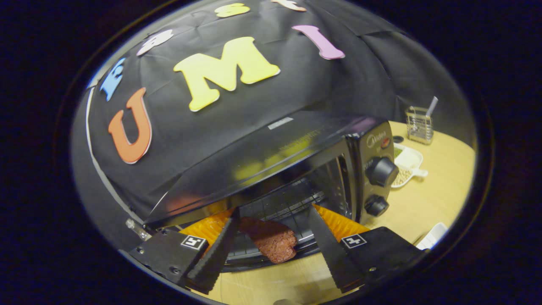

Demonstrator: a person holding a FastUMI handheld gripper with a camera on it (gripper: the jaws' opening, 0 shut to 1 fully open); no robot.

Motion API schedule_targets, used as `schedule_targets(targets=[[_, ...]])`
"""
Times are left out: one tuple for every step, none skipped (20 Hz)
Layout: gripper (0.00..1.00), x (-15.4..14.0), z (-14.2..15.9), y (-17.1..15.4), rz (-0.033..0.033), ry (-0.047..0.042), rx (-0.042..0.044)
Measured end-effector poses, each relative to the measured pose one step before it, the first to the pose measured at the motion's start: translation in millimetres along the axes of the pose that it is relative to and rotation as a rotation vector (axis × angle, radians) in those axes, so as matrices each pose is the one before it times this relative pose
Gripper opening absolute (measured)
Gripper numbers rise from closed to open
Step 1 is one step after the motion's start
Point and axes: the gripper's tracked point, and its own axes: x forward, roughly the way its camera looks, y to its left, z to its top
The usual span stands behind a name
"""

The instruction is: Open the toaster oven, put the food inside, and close the toaster oven door.

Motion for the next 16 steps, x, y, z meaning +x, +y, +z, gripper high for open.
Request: schedule_targets(targets=[[1.0,-6.66,-3.89,1.46,0.00706,0.02302,-0.02063],[1.0,-6.11,-3.15,1.16,0.00569,0.01622,-0.02082],[1.0,-5.12,-3.46,-2.36,-0.0043,0.01674,-0.02422],[1.0,-7.13,-3.82,-4.47,-0.01024,0.01695,-0.03191],[1.0,-6.69,-5.7,-3.91,-0.01083,0.01701,-0.0359],[1.0,-9.41,-4.64,-2.41,-0.00087,0.01954,-0.02933],[1.0,-10.6,-4.68,-0.15,0.00629,0.01697,-0.02185],[1.0,-9.76,-3.85,-0.32,0.00501,0.01285,-0.02237],[1.0,-8.71,-3.9,-1.34,0.00105,0.0137,-0.02796],[1.0,-10.65,-3.16,-1.78,0.00122,0.01213,-0.03009],[1.0,-9.75,-6.73,-3.06,-0.005,0.01441,-0.02989],[1.0,-10.77,-5.8,-2.33,-0.00069,0.01366,-0.01688],[1.0,-8.97,-6.35,-0.48,0.00337,0.01164,-0.00884],[1.0,-9.89,-7.89,-2.61,-0.00058,0.02118,-0.01172],[1.0,-8.57,-8.51,-3.26,-0.00037,0.0203,-0.01285],[1.0,-8.65,-8.62,-1.91,0.00304,0.01685,-0.01806]])
